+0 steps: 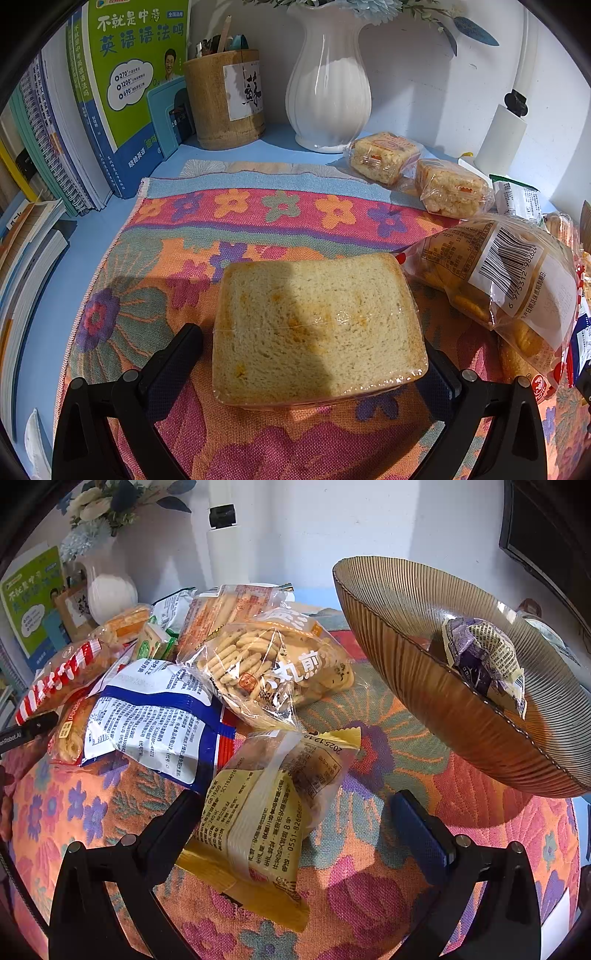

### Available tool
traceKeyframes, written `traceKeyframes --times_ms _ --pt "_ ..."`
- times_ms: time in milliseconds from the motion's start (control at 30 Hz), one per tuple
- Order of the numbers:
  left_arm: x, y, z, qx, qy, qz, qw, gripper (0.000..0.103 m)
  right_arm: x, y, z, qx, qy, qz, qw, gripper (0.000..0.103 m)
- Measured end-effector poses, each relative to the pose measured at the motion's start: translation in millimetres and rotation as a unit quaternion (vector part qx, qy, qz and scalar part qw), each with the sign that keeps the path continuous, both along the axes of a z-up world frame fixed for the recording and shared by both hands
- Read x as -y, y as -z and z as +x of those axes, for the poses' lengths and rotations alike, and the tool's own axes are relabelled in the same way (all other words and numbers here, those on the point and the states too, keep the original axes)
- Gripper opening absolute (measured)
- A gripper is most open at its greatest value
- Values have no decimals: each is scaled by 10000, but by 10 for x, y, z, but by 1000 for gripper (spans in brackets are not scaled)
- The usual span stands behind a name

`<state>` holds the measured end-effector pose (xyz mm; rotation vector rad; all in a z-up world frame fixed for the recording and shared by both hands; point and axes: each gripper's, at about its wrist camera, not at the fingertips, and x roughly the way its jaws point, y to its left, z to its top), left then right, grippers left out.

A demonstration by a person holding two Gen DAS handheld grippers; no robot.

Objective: Organize snacks
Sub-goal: 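Grasp the yellow cracker pack with the right tool while the left tool grasps the bread slice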

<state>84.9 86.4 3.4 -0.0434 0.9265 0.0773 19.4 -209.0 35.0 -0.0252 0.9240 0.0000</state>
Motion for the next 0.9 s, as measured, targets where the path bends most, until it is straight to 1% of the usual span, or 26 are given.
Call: traceKeyframes --times_ms 733,767,833,867,900 --pt "-3 -3 5 4 1 -1 10000 103 47 -20 -4 39 -23 48 10000 102" --pt "-3 -3 5 5 1 -2 10000 103 64 -29 -19 90 -32 120 9999 98" --pt "2 -4 3 6 0 -2 10000 103 104 -72 -68 230 -88 322 9992 81" --pt "5 -4 1 6 0 -2 10000 103 137 -96 -104 316 -155 509 9981 50" --pt "-4 -6 7 7 1 -2 10000 103 178 -105 -132 358 -167 671 9970 48"
